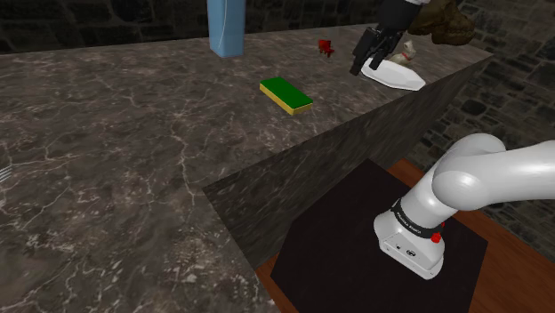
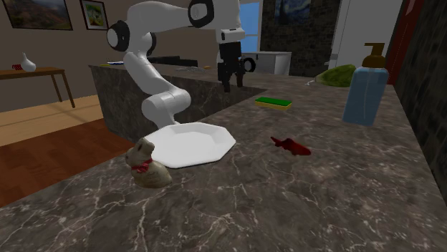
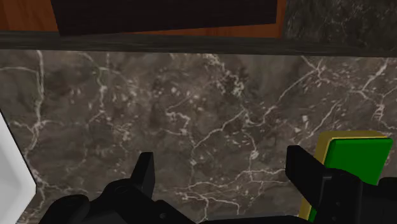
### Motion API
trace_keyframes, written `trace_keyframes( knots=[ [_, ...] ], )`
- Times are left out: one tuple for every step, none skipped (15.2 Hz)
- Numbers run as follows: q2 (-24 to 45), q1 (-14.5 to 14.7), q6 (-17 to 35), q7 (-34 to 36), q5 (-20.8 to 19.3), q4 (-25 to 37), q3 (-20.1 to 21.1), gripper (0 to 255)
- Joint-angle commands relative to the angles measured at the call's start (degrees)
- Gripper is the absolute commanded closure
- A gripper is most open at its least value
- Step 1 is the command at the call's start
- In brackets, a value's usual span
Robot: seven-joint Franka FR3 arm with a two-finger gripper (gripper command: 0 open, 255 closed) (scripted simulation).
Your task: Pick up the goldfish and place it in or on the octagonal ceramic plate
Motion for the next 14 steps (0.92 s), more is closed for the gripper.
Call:
trace_keyframes(
  knots=[
    [0.0, 0.0, 0.0, 0.0, 0.0, 0.0, 0.0, 0],
    [1.4, -0.5, 1.6, -0.5, -0.1, 0.3, -0.9, 0],
    [2.8, -0.9, 3.1, -1.0, -0.1, 0.7, -1.8, 0],
    [4.3, -1.3, 4.6, -1.5, -0.1, 1.2, -2.7, 0],
    [5.8, -1.6, 6.1, -2.0, 0.0, 1.7, -3.6, 0],
    [7.3, -2.0, 7.5, -2.5, 0.1, 2.3, -4.4, 0],
    [8.9, -2.3, 8.9, -3.0, 0.2, 2.9, -5.3, 0],
    [10.5, -2.5, 10.2, -3.6, 0.5, 3.6, -6.2, 0],
    [12.1, -2.8, 11.5, -4.1, 0.7, 4.4, -7.2, 0],
    [13.7, -3.0, 12.7, -4.7, 1.1, 5.2, -8.1, 0],
    [15.4, -3.1, 13.9, -5.3, 1.5, 6.1, -9.0, 0],
    [17.0, -3.3, 15.0, -6.0, 2.0, 7.0, -9.9, 0],
    [18.7, -3.4, 16.1, -6.6, 2.5, 8.0, -10.8, 0],
    [20.4, -3.5, 17.1, -7.3, 3.1, 9.0, -11.8, 0]
  ],
)
